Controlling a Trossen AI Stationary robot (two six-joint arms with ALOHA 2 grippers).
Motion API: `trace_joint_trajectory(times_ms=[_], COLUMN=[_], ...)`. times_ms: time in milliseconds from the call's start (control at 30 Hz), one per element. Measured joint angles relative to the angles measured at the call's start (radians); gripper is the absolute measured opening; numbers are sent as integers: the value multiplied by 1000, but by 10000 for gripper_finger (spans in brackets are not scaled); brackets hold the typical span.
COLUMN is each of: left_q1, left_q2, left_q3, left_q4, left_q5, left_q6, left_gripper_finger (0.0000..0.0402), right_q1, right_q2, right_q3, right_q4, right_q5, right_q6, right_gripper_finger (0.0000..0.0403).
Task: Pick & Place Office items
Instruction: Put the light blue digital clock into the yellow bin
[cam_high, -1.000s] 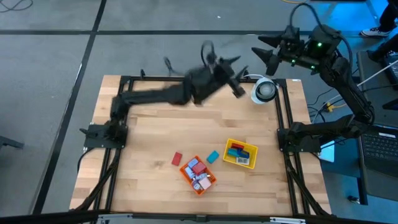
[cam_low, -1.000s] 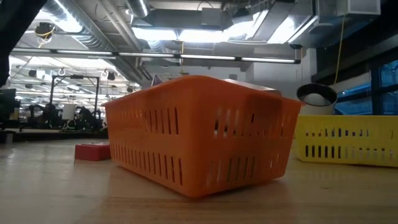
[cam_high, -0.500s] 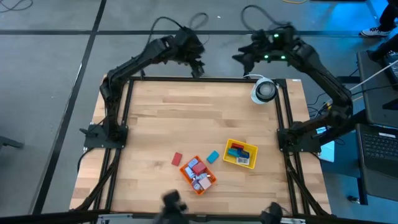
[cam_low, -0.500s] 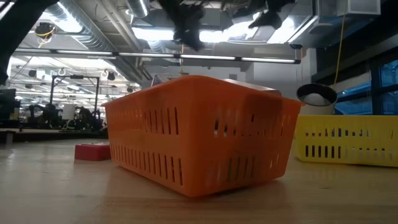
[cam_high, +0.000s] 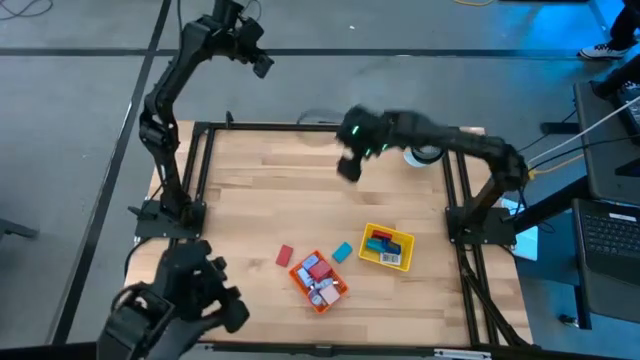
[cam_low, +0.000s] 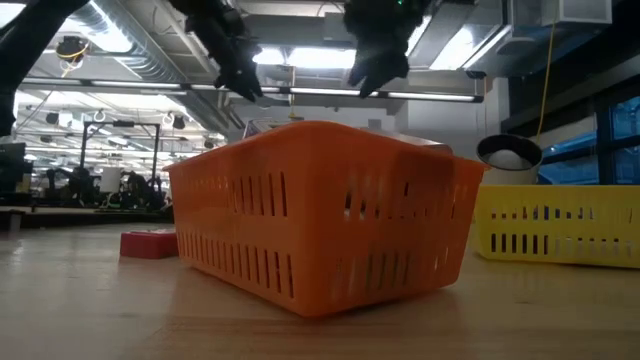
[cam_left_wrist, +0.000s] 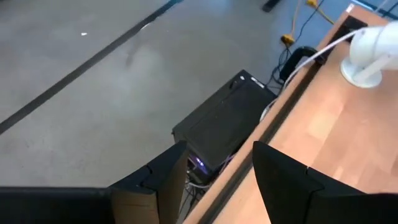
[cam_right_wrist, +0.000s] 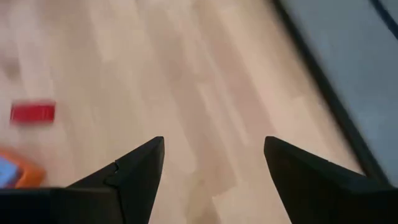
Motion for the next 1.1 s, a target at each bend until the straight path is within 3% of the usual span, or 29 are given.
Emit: trace_joint_trajectory(times_ms=[233, 433, 767, 1100], left_q1=[38, 30, -39, -69], left_q2=[0, 0, 1, -24], left_q3=[-16, -109, -259, -257], left_q4=[2, 60, 78, 150], left_q5=[63, 81, 53, 20], left_q6=[44, 35, 22, -1], left_gripper_finger=[177, 177, 177, 177], right_q1=[217, 355, 456, 481], right_q2=[120, 174, 272, 283], right_q3=[0, 0, -59, -299], right_q4=[-115, -132, -7, 108], right_q5=[52, 89, -35, 2], right_q6=[-160, -342, -364, -364], right_gripper_finger=[284, 284, 284, 284])
